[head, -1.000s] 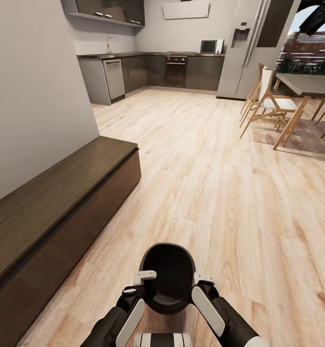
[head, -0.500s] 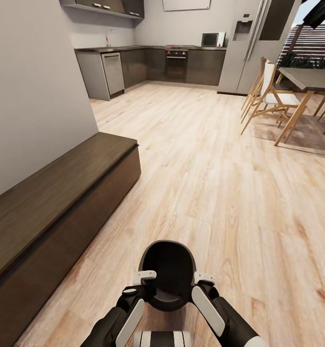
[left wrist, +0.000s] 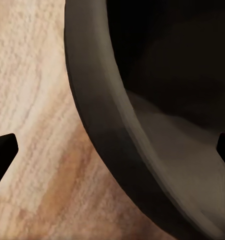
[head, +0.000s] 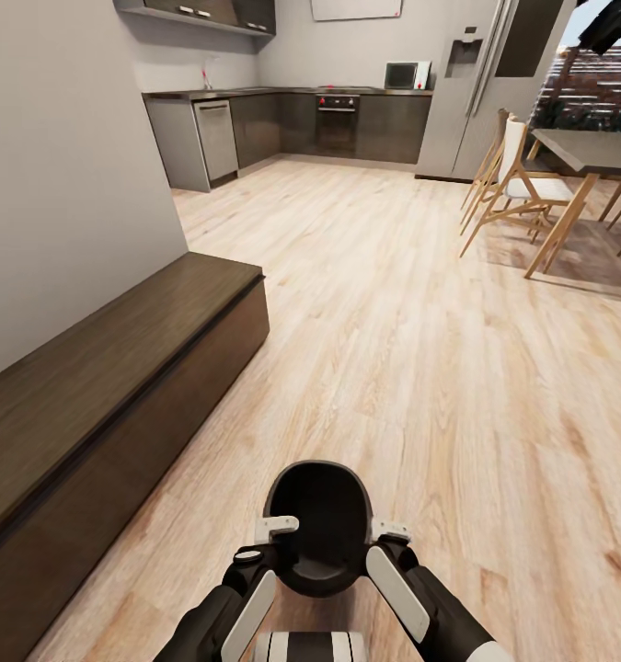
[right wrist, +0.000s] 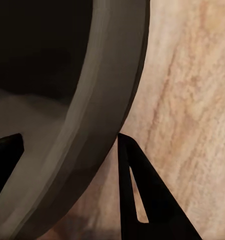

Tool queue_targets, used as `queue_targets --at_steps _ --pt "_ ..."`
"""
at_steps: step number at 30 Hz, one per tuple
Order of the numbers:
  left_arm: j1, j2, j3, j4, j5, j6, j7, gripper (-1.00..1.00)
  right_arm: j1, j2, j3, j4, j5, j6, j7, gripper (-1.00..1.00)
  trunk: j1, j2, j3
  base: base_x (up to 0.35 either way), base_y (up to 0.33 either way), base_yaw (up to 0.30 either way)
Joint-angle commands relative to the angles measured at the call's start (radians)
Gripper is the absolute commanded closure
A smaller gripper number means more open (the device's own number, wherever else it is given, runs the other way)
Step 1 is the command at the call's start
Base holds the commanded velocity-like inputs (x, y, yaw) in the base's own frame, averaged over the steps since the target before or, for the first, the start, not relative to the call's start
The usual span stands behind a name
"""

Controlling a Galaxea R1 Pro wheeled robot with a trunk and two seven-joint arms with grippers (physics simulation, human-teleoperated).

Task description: Place each of the two pumpkins and all three candles from the living room inside a cabinet in the living room (use any cabinet), then make sure every cabinet is closed, and position the cauldron so it is next to a table in the living room.

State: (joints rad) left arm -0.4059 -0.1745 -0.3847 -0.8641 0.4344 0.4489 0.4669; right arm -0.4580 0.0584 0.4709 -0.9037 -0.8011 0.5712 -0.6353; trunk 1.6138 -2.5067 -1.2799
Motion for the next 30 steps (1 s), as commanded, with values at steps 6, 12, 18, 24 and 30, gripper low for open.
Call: queue_targets --at_steps 6,12,18,24,30 --pt "-0.001 0.000 -0.002 -0.001 0.009 0.002 0.009 1.00 -0.001 0.000 0.003 -0.001 -0.022 -0.005 -0.008 1.00 0.000 0.000 -0.001 0.000 0.000 0.000" --pt "-0.001 0.000 -0.002 -0.001 0.009 0.002 0.009 1.00 -0.001 0.000 0.004 -0.001 -0.022 -0.005 -0.008 1.00 0.000 0.000 -0.001 0.000 0.000 0.000" --pt "-0.001 0.000 -0.002 -0.003 0.010 0.001 0.009 1.00 -0.001 0.000 0.003 -0.001 -0.021 -0.006 -0.009 1.00 0.000 0.000 -0.001 0.000 0.000 0.000" --pt "-0.001 0.000 -0.002 -0.003 0.010 0.001 0.009 1.00 -0.001 0.000 0.001 -0.001 -0.022 -0.007 -0.009 1.00 0.000 0.000 -0.001 0.000 0.000 0.000" --pt "-0.001 0.000 -0.001 -0.004 0.010 0.001 0.009 1.00 -0.001 0.000 -0.001 -0.001 -0.023 -0.007 -0.009 1.00 0.000 0.000 -0.001 0.000 0.000 0.000"
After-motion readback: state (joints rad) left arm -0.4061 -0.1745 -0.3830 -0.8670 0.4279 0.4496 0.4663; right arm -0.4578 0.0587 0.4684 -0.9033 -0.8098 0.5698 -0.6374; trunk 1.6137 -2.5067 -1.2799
